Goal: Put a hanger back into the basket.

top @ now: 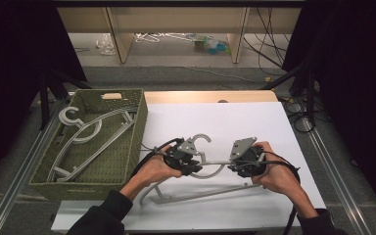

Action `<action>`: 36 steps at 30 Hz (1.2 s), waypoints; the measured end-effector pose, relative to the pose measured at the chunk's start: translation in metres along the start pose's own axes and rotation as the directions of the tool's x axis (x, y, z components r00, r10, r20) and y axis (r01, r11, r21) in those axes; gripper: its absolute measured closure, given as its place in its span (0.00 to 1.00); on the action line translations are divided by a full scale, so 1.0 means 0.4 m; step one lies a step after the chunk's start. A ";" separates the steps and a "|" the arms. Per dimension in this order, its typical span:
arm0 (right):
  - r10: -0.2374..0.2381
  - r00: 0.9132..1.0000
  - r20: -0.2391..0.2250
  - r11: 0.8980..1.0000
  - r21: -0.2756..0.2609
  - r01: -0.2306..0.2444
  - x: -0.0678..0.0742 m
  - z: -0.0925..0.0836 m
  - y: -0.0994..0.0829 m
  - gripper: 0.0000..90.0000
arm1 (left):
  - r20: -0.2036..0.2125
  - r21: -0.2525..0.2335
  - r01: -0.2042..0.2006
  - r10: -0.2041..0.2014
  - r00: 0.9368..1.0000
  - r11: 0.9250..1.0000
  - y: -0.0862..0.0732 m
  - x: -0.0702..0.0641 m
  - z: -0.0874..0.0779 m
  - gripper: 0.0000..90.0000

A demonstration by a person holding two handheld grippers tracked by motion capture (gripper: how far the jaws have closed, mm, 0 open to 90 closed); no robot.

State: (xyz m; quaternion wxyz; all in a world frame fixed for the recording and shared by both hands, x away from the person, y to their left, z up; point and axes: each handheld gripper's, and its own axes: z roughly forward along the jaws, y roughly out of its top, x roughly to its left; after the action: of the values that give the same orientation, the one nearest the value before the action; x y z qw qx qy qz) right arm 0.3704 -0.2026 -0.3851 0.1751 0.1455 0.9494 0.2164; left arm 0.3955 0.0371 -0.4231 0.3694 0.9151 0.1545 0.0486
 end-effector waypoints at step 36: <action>0.298 0.955 0.001 0.914 -0.289 -0.285 0.052 -0.065 -0.062 0.37 | -0.124 -0.240 0.301 -0.336 0.934 0.923 -0.003 0.030 -0.268 0.91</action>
State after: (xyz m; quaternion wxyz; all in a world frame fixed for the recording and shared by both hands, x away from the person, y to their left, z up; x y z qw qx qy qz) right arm 0.3363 -0.2261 -0.3801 0.1811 0.2632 0.8717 0.3715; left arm 0.3849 0.1128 -0.3468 0.4563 0.8246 0.3249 0.0789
